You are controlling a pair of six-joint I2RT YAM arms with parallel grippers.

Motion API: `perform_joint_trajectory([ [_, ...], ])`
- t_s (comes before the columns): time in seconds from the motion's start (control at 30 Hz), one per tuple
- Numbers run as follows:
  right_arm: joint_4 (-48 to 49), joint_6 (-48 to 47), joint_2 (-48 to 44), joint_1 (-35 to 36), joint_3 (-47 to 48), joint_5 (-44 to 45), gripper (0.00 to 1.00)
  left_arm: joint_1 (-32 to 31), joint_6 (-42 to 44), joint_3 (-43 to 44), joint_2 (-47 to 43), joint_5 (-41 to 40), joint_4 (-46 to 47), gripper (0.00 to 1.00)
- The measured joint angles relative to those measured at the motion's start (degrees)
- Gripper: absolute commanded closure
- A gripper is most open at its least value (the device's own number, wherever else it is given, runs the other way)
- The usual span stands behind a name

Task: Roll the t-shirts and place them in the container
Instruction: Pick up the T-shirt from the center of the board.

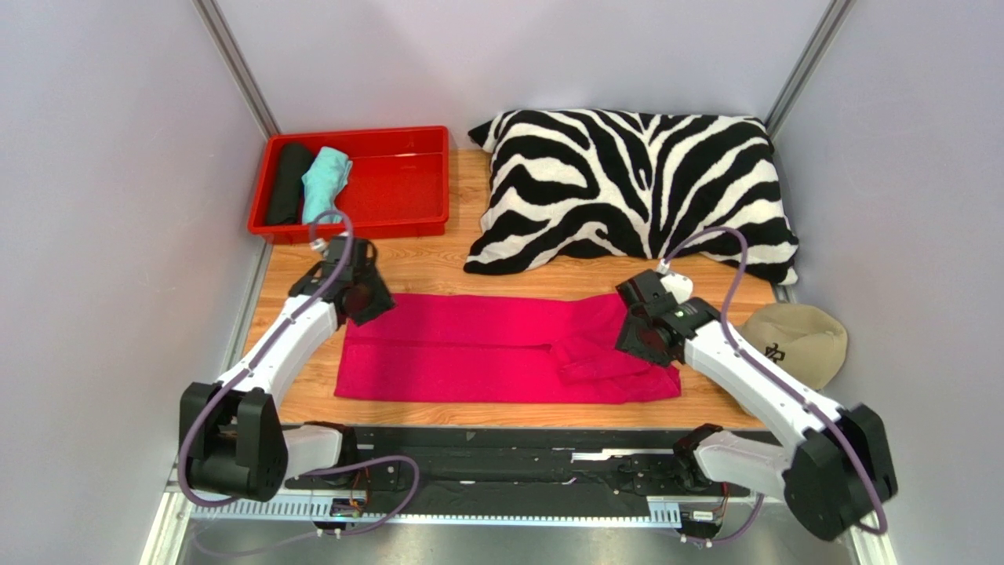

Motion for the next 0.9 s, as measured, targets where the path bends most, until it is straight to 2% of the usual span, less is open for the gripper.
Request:
perform_joint_trajectory([
  [0.1,1.68,-0.81,6.03,0.0,1.38,0.61,0.53,-9.77,0.87,2.64,0.57,1.31,0.81,0.55],
  [0.2,3.08,-1.38,10.05,0.0,2.93,2.58,0.54,-18.97,1.03,5.18,2.47,2.86,2.27,0.62],
  [0.37,5.07,-2.21,13.88,-0.02,6.34,5.38,0.63,-28.5,0.76,7.74,8.76,5.42,4.76,0.69],
  [0.6,5.49,-1.49,16.04,-0.13,4.0,5.77,0.69,-35.8,-0.07,9.55,16.2,9.07,7.72,0.69],
  [0.77,4.28,-0.26,12.44,-0.26,-1.29,3.52,0.75,-37.88,-0.74,11.17,18.75,12.15,9.55,0.61],
  [0.9,2.69,0.96,7.28,-0.26,-3.93,1.29,0.76,-40.28,-0.83,13.31,21.11,14.19,11.82,0.57],
])
